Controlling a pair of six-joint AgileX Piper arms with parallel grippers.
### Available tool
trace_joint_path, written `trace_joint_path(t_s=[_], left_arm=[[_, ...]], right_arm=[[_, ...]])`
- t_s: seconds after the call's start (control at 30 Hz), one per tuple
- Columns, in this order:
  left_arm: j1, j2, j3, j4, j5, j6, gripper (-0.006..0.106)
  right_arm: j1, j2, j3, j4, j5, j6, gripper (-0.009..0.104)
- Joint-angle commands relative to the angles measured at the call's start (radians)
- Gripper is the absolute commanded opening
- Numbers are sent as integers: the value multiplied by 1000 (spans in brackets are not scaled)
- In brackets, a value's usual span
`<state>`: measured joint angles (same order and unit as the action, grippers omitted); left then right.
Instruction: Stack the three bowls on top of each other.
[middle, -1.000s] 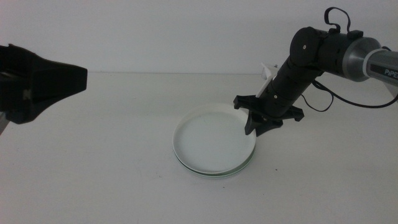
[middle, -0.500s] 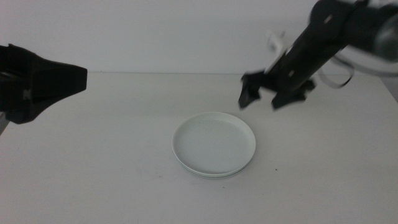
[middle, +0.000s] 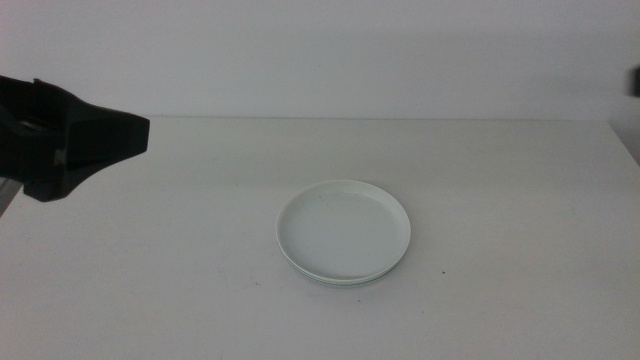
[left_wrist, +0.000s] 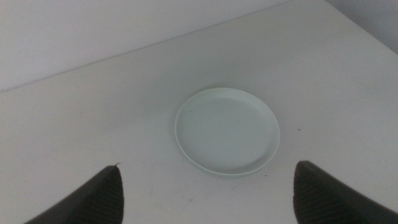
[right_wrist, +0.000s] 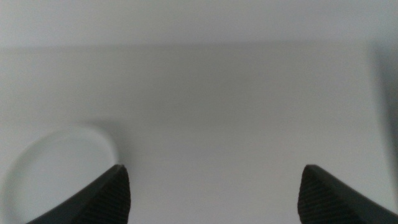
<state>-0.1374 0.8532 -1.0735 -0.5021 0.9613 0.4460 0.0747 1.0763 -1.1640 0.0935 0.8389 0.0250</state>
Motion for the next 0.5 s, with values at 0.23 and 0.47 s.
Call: trace_joint_path(t_s=[0.23,0.47], left_arm=[[-3,-1,4,-3,-9,-7,94],[-3,-1,4,-3,-9,-7,94]], right_arm=[[-16,-272,86,-159,-81,72,93],[-16,-262,86,-154,-40,72,93]])
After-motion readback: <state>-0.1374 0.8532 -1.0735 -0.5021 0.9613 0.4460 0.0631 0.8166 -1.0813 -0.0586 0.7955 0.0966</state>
